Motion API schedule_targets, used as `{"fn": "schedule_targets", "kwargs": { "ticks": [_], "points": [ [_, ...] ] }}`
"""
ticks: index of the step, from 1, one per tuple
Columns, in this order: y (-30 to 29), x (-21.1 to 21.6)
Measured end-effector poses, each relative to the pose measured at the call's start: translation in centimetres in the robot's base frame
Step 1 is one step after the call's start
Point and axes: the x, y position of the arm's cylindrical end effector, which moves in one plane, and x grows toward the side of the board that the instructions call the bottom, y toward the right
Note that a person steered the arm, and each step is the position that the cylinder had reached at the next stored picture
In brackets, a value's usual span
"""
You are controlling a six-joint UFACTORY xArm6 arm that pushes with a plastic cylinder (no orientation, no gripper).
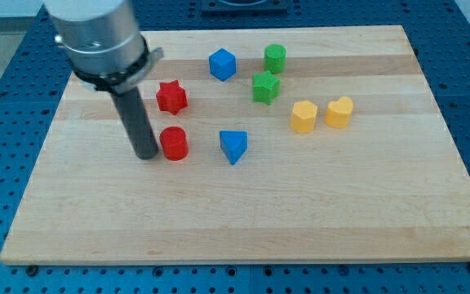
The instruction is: Slide the red circle towards the center left
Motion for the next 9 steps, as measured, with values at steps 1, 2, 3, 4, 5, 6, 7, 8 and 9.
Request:
{"fn": "schedule_targets", "kwargs": {
  "ticks": [1,2,3,4,5,6,7,8,9],
  "points": [
    [0.1,0.0],
    [0.1,0.5],
    [0.1,3.8],
    [0.1,4.1],
    [0.1,4.0],
    [0.1,2.7],
    [1.4,1.6],
    [3.9,0.3],
    [4.6,-1.5]
  ]
}}
